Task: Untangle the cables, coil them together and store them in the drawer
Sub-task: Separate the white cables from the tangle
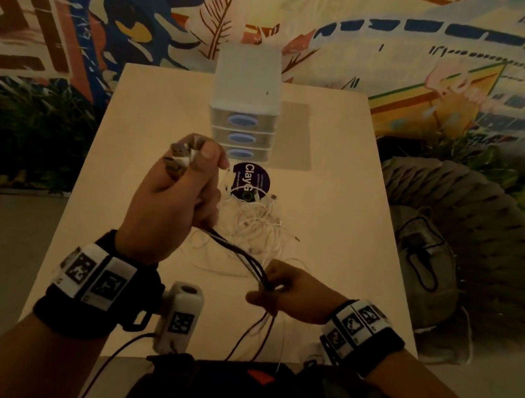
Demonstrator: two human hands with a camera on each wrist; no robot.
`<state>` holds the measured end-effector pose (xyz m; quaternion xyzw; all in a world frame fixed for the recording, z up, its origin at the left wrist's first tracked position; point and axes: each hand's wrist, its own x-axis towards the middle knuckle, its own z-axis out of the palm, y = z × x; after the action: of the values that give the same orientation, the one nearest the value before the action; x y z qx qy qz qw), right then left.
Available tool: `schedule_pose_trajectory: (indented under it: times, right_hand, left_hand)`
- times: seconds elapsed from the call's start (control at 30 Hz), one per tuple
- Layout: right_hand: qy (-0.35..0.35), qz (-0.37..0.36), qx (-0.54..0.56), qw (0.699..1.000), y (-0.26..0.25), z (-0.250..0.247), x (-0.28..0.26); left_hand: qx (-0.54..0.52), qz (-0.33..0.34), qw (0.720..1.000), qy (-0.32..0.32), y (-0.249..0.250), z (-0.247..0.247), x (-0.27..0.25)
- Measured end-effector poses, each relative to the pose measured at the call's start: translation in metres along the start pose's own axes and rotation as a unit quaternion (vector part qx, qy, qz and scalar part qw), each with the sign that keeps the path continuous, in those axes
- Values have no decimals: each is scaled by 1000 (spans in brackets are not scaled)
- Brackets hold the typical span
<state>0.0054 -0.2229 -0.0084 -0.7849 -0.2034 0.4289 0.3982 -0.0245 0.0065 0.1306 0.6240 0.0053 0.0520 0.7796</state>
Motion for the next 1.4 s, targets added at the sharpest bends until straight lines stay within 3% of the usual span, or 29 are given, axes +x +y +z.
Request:
schedule_pose_trajectory:
  times: [0.13, 0.27, 0.43, 0.5, 0.63, 0.7, 0.8, 0.9, 0.97, 1.07, 1.17, 1.27, 1.4]
  right_hand:
    - [-35, 99, -60, 993, 51, 21, -8]
    - [-52, 130, -57, 988, 80, 43, -28]
    - [-10, 194, -79, 978, 95, 51, -38]
    - [19, 190, -88, 978, 98, 52, -40]
    - [12, 147, -136, 980, 95, 53, -48]
    - [-20, 99, -108, 989, 95, 59, -52]
    - [-108, 83, -56, 989, 89, 77, -48]
    - [-151, 66, -154, 974, 76, 85, -36]
    - [-130, 38, -252, 958, 69, 84, -26]
    - [-102, 68, -335, 934, 72, 80, -21]
    - [-87, 108, -288, 948, 77, 71, -20]
    - [50, 82, -221, 971, 65, 55, -9]
    - [169, 40, -195, 965, 45, 34, 32]
  left_hand:
    - [-18, -7, 999, 35, 16, -16, 2]
    - [-17, -14, 998, 64, 27, -28, 2]
    - [-13, 1, 998, 68, 32, -25, -2]
    - [-9, 2, 998, 61, 33, -24, -3]
    - [-18, 3, 998, 64, 37, -27, -4]
    - [-33, -5, 997, 66, 39, -30, -4]
    - [-46, -23, 996, 71, 39, -35, -3]
    - [-49, -40, 993, 95, 33, -37, 0]
    - [-56, -48, 991, 109, 27, -38, 2]
    - [-60, -62, 990, 108, 17, -39, 1]
    - [-63, -73, 989, 110, 9, -41, -2]
    - [-61, -80, 990, 99, 2, -40, -6]
    - [-62, -91, 990, 83, -7, -37, -13]
